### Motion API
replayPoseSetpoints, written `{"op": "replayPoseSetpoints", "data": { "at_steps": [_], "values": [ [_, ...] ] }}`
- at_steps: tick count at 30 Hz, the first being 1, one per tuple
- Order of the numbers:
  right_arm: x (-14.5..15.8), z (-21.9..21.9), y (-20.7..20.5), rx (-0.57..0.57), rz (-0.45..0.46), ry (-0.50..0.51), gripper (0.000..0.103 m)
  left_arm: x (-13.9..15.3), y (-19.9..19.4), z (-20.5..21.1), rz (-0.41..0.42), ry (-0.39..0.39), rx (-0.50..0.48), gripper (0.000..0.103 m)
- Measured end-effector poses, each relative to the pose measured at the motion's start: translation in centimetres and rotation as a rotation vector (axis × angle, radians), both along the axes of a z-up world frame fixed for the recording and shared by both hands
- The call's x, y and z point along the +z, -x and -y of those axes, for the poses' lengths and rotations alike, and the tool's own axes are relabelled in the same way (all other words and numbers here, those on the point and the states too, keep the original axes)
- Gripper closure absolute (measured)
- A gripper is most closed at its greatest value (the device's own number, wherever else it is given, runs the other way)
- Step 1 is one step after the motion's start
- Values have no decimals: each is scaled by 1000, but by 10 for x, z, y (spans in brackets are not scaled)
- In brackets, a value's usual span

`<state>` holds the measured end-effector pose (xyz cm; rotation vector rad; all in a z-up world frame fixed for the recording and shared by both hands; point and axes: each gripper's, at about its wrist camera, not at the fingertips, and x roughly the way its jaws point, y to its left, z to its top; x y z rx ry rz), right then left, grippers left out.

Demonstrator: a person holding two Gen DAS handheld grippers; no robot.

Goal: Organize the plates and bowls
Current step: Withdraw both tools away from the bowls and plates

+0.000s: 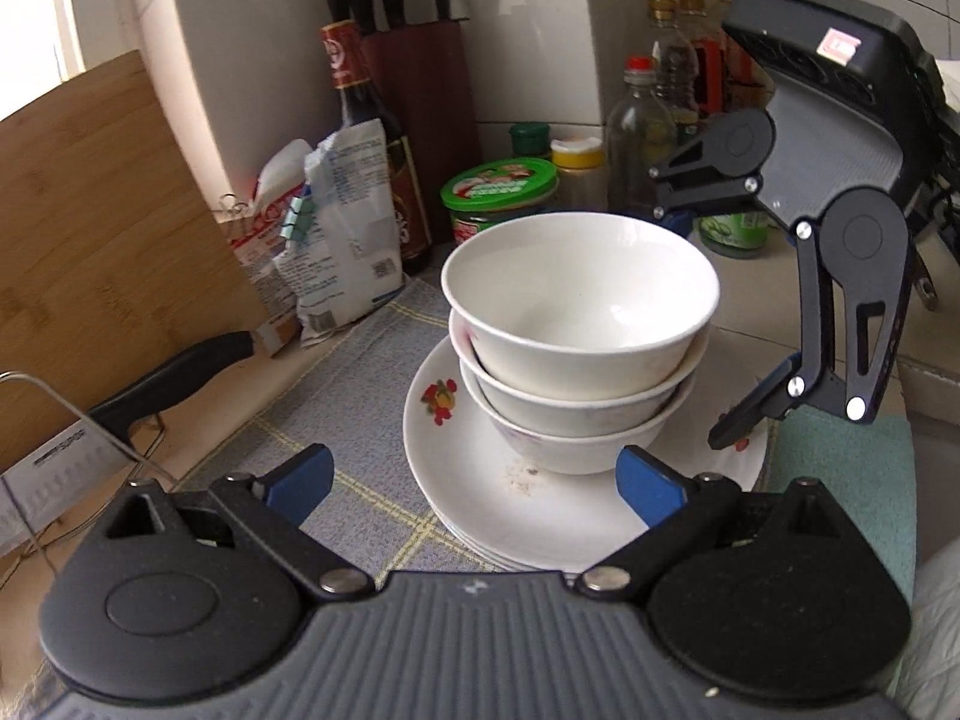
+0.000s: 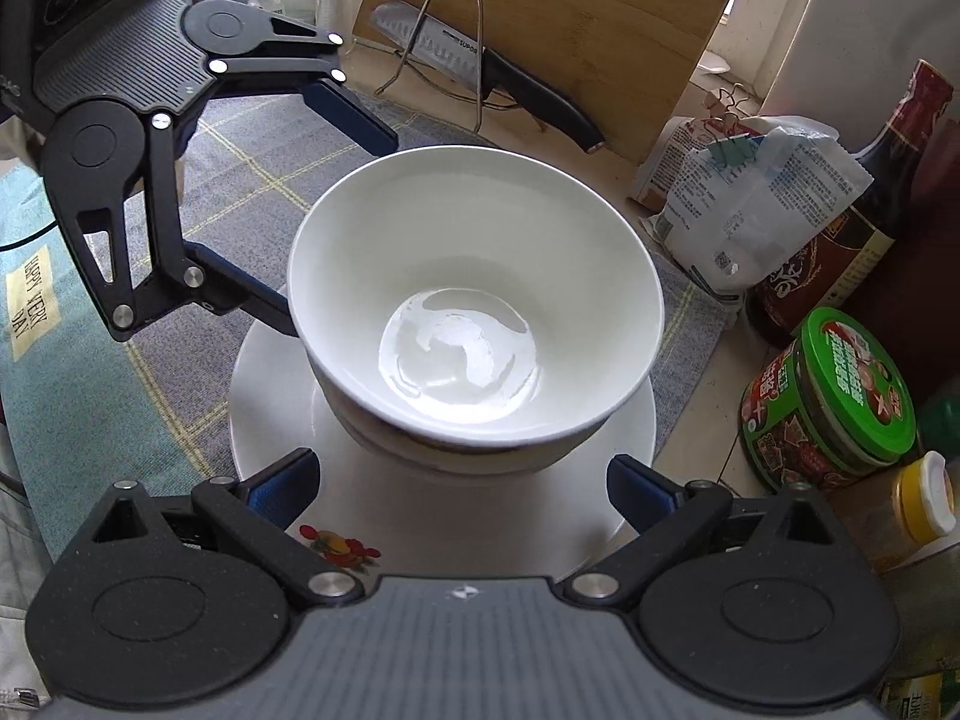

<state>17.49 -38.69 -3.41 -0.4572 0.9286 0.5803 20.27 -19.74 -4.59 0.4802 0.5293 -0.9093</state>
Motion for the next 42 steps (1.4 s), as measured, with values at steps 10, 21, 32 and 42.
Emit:
{"op": "replayPoseSetpoints", "data": {
  "at_steps": [10, 21, 32, 42],
  "values": [
    [4, -35, 28, -292, -21, 77, 0, 12, 41, -35, -24, 49, 207, 1],
    [31, -95, 97, -798, 57, 95, 0, 39, 78, -92, -39, 149, 275, 1],
    [64, -119, 161, -1089, 139, -30, 0, 63, 97, -108, -172, 127, 377, 1],
    [83, -128, 178, -1112, 206, -77, 0, 78, 110, -112, -140, 132, 384, 1]
  ]
}}
